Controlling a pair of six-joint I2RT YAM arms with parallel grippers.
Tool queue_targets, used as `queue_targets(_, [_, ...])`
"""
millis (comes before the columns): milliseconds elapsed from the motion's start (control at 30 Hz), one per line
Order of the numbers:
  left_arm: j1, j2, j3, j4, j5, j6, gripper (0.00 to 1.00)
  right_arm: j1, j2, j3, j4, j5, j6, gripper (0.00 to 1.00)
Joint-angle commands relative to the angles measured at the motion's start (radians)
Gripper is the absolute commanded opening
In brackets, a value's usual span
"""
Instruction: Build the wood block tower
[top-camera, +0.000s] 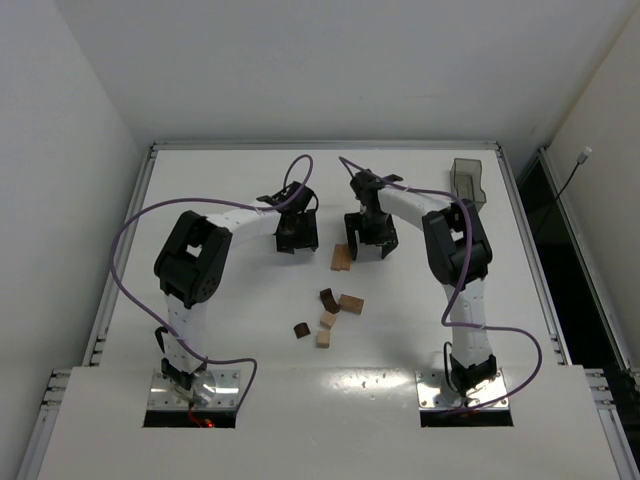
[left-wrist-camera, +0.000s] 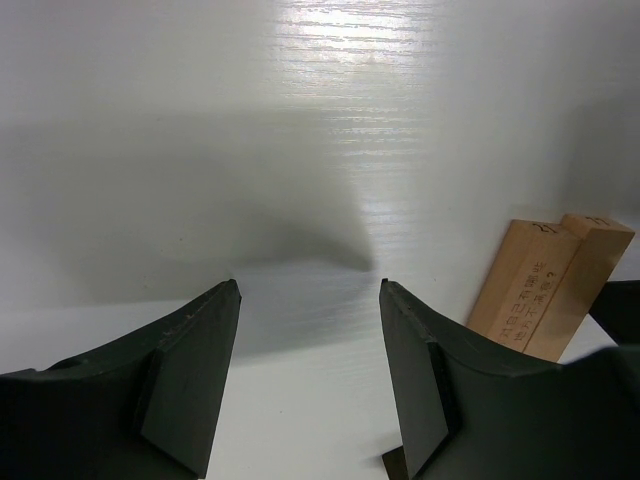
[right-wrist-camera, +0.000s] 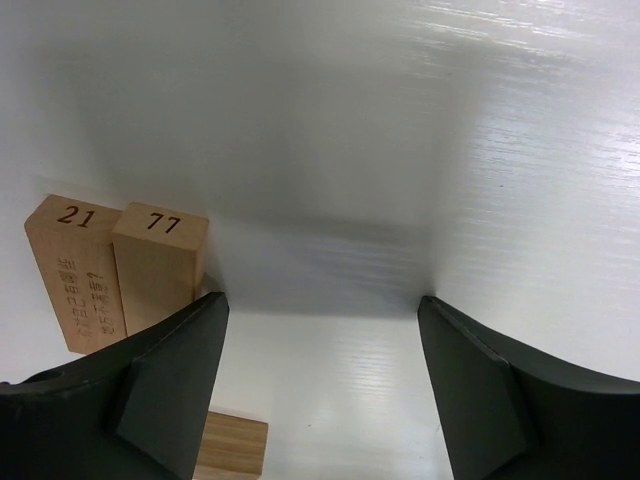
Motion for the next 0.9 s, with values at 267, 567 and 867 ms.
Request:
queue_targets(267, [0.016, 0.036, -0.046, -0.062, -0.001, 0.012, 0.56, 0.021, 0.06, 0.019, 0.09, -0.012, 0.007, 0.76])
queue_targets(567, [0.016, 0.045, -0.046, -0.062, -0.001, 0.012, 0.56, 0.03, 0.06, 0.019, 0.09, -0.012, 0.007, 0.81])
queue_targets(867, [0.016, 0.003, -0.076, -0.053, -0.039, 0.012, 0.56, 0.004, -0.077, -0.111, 0.11, 0.065, 0.016, 0.81])
